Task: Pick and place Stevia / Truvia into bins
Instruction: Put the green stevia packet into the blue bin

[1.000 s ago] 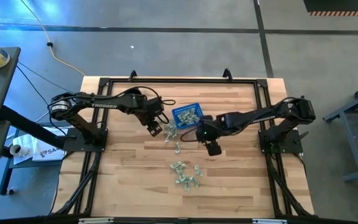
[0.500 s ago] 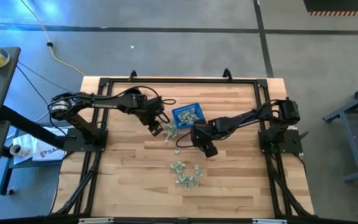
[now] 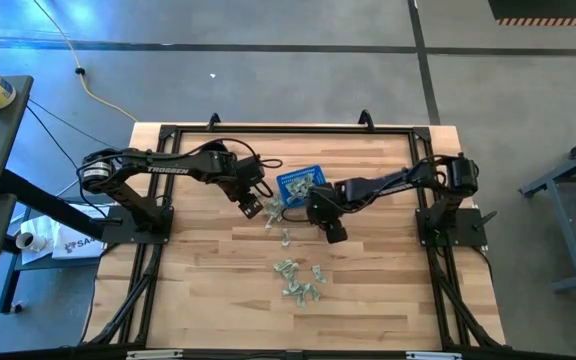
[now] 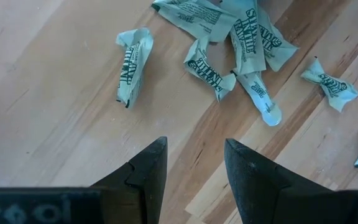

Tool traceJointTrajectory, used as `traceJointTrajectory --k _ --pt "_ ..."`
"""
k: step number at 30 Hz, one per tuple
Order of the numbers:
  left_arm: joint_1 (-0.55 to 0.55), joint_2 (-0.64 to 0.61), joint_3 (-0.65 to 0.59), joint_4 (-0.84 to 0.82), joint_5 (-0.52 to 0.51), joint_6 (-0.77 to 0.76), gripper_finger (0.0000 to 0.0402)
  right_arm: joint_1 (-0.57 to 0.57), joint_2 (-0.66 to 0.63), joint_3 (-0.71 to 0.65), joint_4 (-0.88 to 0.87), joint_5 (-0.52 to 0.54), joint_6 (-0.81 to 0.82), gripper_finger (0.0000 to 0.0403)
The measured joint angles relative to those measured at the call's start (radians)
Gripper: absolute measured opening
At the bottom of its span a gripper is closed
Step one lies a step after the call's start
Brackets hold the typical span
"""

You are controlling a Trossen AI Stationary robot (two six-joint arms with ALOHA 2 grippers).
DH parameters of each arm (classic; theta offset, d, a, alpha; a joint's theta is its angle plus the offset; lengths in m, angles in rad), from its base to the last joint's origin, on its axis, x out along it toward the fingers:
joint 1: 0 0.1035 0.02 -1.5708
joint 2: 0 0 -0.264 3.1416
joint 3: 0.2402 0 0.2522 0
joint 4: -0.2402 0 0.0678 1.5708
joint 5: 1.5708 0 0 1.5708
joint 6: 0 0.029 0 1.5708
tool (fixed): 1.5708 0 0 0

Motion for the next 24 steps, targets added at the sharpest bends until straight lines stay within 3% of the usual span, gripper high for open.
traceJointTrajectory --k 8,17,24 --pt "0.000 0.000 0.000 0.000 -0.001 0.000 0.0193 -0.004 0.025 0.005 -0.010 -0.030 0.048 0.0142" --pt "0.000 0.000 -0.001 0.005 -0.003 0.000 0.0193 0.011 -0.015 0.000 -0.086 -0.037 0.162 0.0009" --pt "0.000 0.000 0.000 0.005 -0.010 0.000 0.0193 0.046 -0.169 -0.002 -0.059 0.033 0.289 0.0009"
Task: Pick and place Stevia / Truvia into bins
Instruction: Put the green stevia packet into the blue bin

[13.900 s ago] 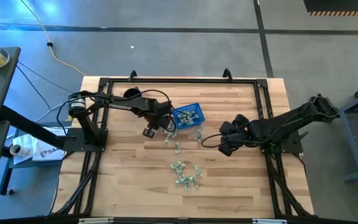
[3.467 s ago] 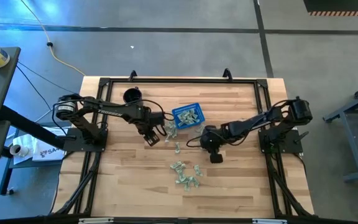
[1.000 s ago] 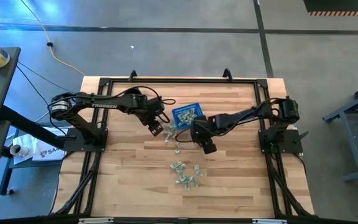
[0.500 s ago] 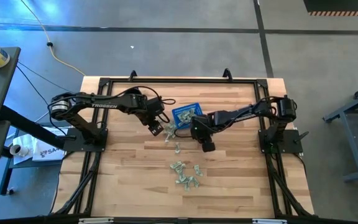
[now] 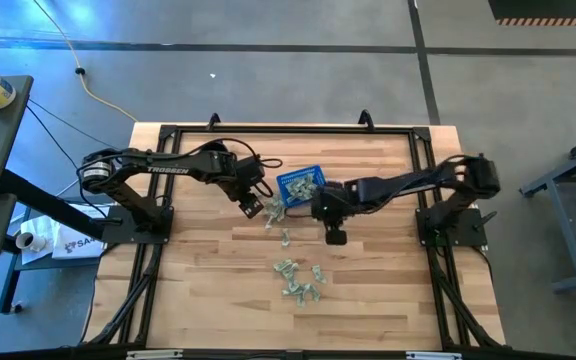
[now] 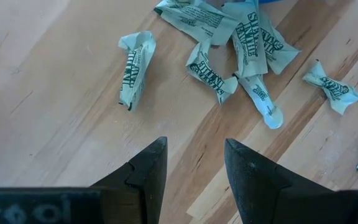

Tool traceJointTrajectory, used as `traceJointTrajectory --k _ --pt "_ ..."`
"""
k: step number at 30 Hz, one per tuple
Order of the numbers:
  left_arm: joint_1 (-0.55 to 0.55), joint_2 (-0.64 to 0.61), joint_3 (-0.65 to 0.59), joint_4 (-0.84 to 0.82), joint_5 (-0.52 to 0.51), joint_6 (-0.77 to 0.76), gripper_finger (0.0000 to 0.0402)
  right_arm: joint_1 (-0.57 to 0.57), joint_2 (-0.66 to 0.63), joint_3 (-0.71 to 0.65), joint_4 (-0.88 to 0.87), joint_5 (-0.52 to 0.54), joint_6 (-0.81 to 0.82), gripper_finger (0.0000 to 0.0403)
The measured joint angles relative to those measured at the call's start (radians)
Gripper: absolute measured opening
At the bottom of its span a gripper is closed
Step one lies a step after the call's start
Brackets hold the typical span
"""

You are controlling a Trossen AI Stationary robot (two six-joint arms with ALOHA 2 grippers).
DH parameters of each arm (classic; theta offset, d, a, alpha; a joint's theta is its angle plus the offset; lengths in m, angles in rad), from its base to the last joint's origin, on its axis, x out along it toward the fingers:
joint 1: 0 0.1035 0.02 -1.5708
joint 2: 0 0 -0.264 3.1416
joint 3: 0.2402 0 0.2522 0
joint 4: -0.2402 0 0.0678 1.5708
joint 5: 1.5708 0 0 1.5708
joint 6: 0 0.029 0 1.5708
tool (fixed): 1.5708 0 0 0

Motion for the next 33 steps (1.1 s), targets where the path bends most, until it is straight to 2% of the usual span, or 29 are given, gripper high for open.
traceJointTrajectory --k 4,6,8,12,15,21,24,28,33 --pt "0.000 0.000 0.000 0.010 -0.001 0.002 0.0193 -0.042 -0.091 0.002 0.139 0.093 0.028 0.0007" --pt "0.000 0.000 0.000 0.025 -0.001 0.010 0.0193 -0.091 -0.096 0.005 0.206 0.123 0.028 0.0012" --pt "0.000 0.000 0.000 0.035 -0.001 0.021 0.0193 -0.152 -0.077 0.005 0.239 0.107 0.029 0.0016" --pt "0.000 0.000 0.000 0.035 -0.001 0.023 0.0193 -0.243 -0.024 0.003 0.234 -0.024 0.037 0.0037" --pt "0.000 0.000 0.000 0.032 -0.005 0.023 0.0193 -0.261 -0.005 0.003 0.206 -0.077 0.093 0.0072" --pt "0.000 0.000 0.000 0.014 -0.077 0.023 0.0193 -0.254 -0.051 0.001 0.202 -0.077 0.181 0.0160" --pt "0.000 0.005 0.000 0.021 -0.132 0.031 0.0193 -0.227 -0.087 0.002 0.169 -0.024 0.180 0.0198" --pt "0.000 0.050 0.000 0.028 -0.149 0.059 0.0193 -0.200 -0.116 0.002 0.075 0.052 0.177 0.0245" --pt "0.001 0.136 0.000 0.070 -0.210 0.104 0.0193 -0.175 -0.121 0.002 -0.014 0.076 0.204 0.0288"
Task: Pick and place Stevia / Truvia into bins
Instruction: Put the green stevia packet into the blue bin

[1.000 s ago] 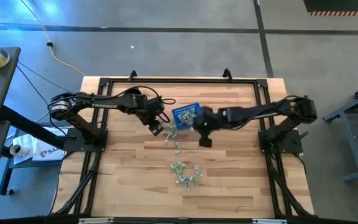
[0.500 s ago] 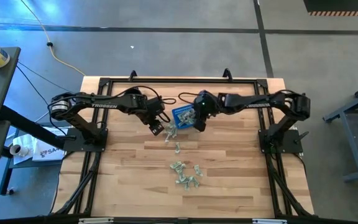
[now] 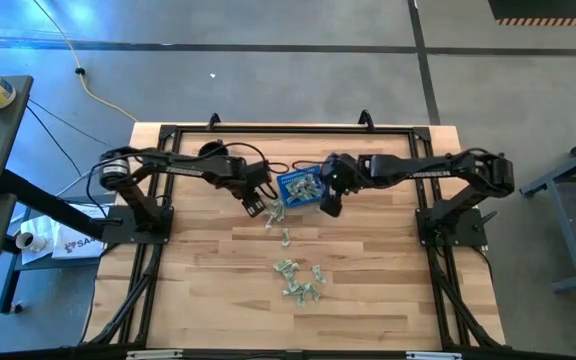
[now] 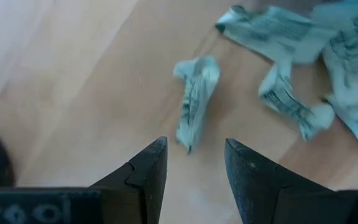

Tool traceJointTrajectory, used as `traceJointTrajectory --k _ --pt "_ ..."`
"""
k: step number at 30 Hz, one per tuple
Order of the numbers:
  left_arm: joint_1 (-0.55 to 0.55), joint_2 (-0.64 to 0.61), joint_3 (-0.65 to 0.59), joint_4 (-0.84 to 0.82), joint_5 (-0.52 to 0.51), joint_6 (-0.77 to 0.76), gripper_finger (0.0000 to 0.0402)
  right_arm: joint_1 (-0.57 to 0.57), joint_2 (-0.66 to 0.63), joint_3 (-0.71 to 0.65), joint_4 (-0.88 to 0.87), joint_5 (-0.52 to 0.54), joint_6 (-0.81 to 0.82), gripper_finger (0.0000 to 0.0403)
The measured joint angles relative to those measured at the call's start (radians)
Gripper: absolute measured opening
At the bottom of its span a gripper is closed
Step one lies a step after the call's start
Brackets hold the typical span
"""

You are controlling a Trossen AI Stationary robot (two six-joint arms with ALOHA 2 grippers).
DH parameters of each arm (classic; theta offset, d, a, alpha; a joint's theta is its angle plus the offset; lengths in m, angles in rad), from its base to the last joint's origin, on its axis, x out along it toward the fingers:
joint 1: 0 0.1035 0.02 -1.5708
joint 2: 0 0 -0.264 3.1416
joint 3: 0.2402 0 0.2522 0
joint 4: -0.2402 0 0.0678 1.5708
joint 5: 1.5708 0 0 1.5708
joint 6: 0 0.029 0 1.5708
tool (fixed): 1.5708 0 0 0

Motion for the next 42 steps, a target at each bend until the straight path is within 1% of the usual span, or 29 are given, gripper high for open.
traceJointTrajectory --k 4,8,11,14,18,19,20,21,24,26,29,31,34,36,39,42 --pt "0.000 0.042 0.000 0.073 -0.001 0.003 0.0193 0.029 -0.003 0.000 -0.022 0.010 0.023 0.0298" --pt "0.000 0.088 0.000 0.120 -0.067 0.039 0.0193 0.059 -0.003 0.000 -0.031 0.013 0.052 0.0298" --pt "0.000 0.107 0.002 0.119 -0.072 0.065 0.0182 0.082 -0.006 0.000 -0.031 0.022 0.080 0.0298" --pt "-0.001 0.107 0.002 0.114 -0.066 0.068 0.0138 0.111 -0.028 0.000 -0.029 0.075 0.082 0.0298" --pt "-0.001 0.093 0.000 0.090 -0.065 0.069 0.0044 0.140 -0.085 0.000 -0.033 0.151 0.082 0.0298" --pt "0.000 0.088 0.006 0.076 -0.064 0.067 0.0027 0.146 -0.103 0.000 -0.039 0.171 0.082 0.0298" --pt "0.000 0.082 0.019 0.051 -0.061 0.056 0.0022 0.151 -0.125 0.000 -0.048 0.197 0.082 0.0298" --pt "0.000 0.075 0.036 0.022 -0.051 0.045 0.0023 0.156 -0.147 0.000 -0.062 0.223 0.082 0.0298" --pt "-0.015 0.044 0.114 -0.048 -0.039 0.022 0.0042 0.165 -0.216 0.002 -0.118 0.292 0.084 0.0298" --pt "-0.035 0.014 0.180 -0.058 -0.035 0.024 0.0044 0.166 -0.258 0.002 -0.171 0.325 0.096 0.0298" --pt "-0.068 -0.014 0.290 0.034 -0.034 0.038 0.0022 0.166 -0.308 0.002 -0.256 0.340 0.122 0.0298" --pt "-0.082 -0.011 0.343 0.127 -0.033 0.070 0.0022 0.166 -0.324 0.002 -0.304 0.342 0.135 0.0298" --pt "-0.070 0.065 0.392 0.225 -0.021 0.128 0.0025 0.167 -0.328 0.002 -0.345 0.334 0.137 0.0298" --pt "-0.045 0.134 0.401 0.190 0.024 0.132 0.0040 0.171 -0.325 0.002 -0.353 0.314 0.138 0.0298" --pt "-0.020 0.229 0.420 0.185 0.115 0.099 0.0078 0.194 -0.321 0.002 -0.353 0.306 0.151 0.0298" --pt "-0.020 0.242 0.446 0.169 0.123 -0.002 0.0123 0.224 -0.321 0.002 -0.361 0.312 0.163 0.0298"
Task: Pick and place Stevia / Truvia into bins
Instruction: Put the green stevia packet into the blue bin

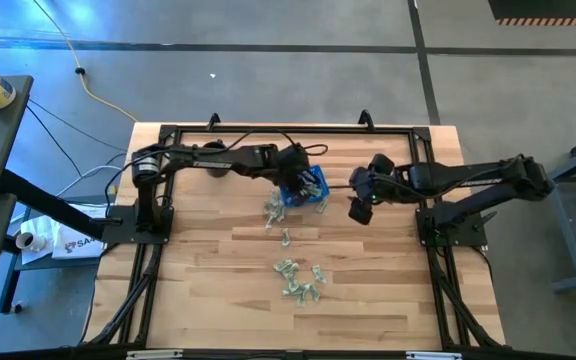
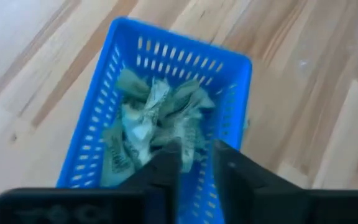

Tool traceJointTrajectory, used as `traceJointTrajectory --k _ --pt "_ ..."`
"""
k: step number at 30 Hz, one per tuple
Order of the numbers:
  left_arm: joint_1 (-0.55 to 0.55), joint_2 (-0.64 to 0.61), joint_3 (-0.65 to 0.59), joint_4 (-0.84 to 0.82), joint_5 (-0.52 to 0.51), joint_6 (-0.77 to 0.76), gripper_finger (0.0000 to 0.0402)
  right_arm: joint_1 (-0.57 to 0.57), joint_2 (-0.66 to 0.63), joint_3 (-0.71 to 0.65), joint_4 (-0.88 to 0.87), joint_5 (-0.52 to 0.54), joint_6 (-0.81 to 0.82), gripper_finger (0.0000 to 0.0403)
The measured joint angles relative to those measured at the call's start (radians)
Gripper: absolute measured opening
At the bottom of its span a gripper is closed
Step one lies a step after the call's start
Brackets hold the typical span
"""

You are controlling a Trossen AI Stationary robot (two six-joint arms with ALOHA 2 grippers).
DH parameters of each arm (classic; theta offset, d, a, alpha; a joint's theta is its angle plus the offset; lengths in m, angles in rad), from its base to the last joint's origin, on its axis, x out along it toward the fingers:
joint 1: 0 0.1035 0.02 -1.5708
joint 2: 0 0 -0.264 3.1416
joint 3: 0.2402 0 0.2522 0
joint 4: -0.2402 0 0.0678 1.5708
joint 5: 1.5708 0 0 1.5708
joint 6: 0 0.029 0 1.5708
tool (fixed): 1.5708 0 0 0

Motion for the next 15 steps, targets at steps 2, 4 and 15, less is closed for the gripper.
traceJointTrajectory --k 2,4,15 --pt "-0.001 -0.001 0.012 -0.033 -0.007 -0.022 0.0153 0.020 0.009 0.000 -0.010 -0.007 -0.012 0.0298" --pt "0.000 -0.011 0.038 -0.086 -0.008 -0.022 0.0181 0.034 0.033 0.000 -0.006 -0.041 -0.057 0.0298" --pt "-0.074 -0.119 0.205 -0.572 -0.065 0.053 0.0231 0.025 0.355 -0.002 0.210 -0.279 -0.422 0.0298"
